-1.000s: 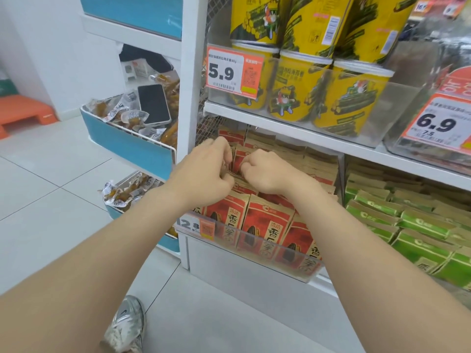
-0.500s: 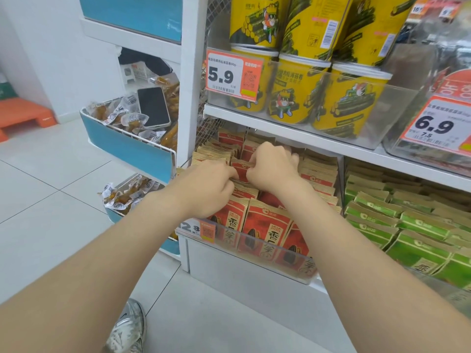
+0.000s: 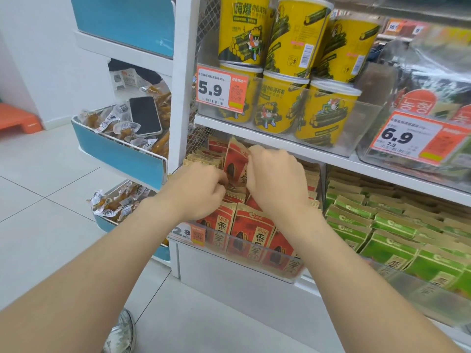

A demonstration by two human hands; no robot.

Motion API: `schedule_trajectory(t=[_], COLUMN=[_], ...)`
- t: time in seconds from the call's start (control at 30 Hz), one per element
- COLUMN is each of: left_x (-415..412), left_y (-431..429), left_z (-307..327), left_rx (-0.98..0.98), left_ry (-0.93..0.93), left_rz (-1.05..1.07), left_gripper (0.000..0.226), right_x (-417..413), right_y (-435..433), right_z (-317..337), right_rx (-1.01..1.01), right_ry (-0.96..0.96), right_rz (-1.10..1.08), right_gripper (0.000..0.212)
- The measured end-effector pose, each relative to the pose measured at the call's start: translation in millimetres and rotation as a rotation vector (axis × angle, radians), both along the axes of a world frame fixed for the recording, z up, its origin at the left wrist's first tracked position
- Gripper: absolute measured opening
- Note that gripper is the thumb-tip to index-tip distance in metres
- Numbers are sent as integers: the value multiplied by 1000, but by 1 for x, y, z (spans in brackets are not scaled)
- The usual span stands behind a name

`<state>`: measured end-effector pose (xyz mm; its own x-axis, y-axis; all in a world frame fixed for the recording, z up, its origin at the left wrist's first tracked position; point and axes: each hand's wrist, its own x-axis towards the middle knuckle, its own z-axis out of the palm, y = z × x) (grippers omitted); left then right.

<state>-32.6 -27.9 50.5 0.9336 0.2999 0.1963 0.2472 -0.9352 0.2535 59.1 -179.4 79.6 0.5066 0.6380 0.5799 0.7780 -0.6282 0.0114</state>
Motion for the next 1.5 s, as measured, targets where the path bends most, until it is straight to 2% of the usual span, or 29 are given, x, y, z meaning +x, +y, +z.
schedule_trajectory(t=[0.1,0.23,0.33,0.4,0.5,0.57,0.67,0.77,0.87,0.93,1.07,1.2,1.3,1.4,1.5], left_x=[-4,-11,-18,-24,-30,-30,-28,-19,-11,-13,-18,-21,-26,-30,-31], left_y=[-7,-24,-51,-76,-106,-119,-131,-134,-128,-127,-131,-131,-131,-131,-131], left_z=[9,20,27,32,29,19,13,12,9,9,8,7,9,16,19], left_rx=[-43,-240,-388,-507,-547,-578,-879,-1188,-1492,-1625,-1616,-1432,-1344,-1447,-1516], left_ry=[-207,-535,-744,-805,-763,-694,-578,-525,-536,-529,-512,-513,-483,-449,-437], left_rz=[93,192,112,3,-164,-204,-146,-29,-35,-11,11,-26,-79,-122,-137], left_gripper=[40,28,18,12,12,12,17,38,65,68,74,46,34,42,38], right_x=[-2,-10,-22,-31,-40,-41,-40,-45,-49,-50,-54,-51,-51,-49,-51], right_y=[-23,-48,-58,-63,-71,-75,-80,-80,-75,-74,-82,-86,-89,-93,-94], right_z=[10,34,47,48,38,27,15,8,5,5,5,6,8,8,10], right_rx=[262,563,738,834,929,954,944,866,752,725,888,917,899,904,939], right_ry=[-129,-138,-11,129,375,517,633,721,771,845,1176,1384,1452,1433,1370], right_rz=[67,173,201,182,128,125,173,235,254,276,307,276,260,255,251], right_gripper=[14,17,12,12,16,18,19,22,15,14,12,15,17,17,16])
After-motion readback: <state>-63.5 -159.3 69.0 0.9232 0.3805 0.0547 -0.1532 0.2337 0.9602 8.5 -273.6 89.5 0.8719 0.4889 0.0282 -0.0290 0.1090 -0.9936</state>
